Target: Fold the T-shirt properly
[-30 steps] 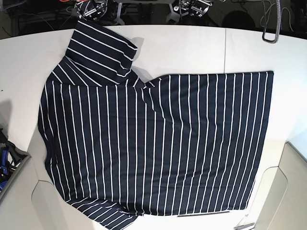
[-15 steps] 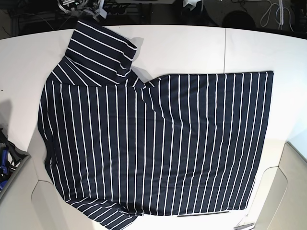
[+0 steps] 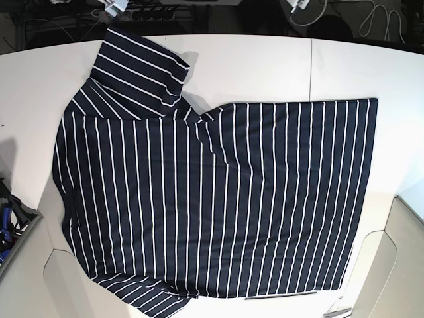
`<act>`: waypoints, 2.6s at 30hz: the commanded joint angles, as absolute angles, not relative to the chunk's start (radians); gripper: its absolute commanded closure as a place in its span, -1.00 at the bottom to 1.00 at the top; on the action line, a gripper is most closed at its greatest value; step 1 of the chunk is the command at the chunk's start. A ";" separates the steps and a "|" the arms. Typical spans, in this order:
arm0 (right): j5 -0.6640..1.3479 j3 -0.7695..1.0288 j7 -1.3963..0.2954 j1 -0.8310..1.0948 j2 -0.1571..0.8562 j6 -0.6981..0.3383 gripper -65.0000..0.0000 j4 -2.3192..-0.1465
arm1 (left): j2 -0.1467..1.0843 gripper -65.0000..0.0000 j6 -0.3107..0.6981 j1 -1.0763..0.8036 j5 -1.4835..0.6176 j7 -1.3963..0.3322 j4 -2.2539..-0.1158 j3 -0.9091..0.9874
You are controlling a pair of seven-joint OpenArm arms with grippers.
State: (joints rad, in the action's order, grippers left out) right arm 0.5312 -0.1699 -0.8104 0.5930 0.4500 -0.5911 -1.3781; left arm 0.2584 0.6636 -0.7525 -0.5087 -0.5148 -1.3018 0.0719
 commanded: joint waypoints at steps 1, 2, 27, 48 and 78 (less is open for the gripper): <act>0.575 -0.150 -0.829 0.624 0.468 -0.603 0.65 -1.443 | 0.266 0.73 0.693 -0.782 -0.547 -0.537 -1.334 0.095; 0.600 -0.131 -0.854 0.643 0.471 -0.603 0.65 -1.497 | 0.266 0.73 0.698 -0.794 -0.579 -0.565 -1.354 0.118; 0.976 0.435 -1.043 0.674 0.462 -0.599 0.13 -1.905 | 0.266 0.38 0.698 -0.989 -1.147 -0.888 -1.820 0.711; 0.897 0.430 -0.973 0.476 0.444 -0.574 -0.02 -1.617 | 0.315 0.01 0.698 -0.860 -1.055 -0.886 -1.857 0.720; 0.803 0.201 -0.905 0.427 0.247 -0.582 -0.02 -1.594 | 0.532 -0.22 0.665 -0.372 -0.842 -0.729 -1.382 0.587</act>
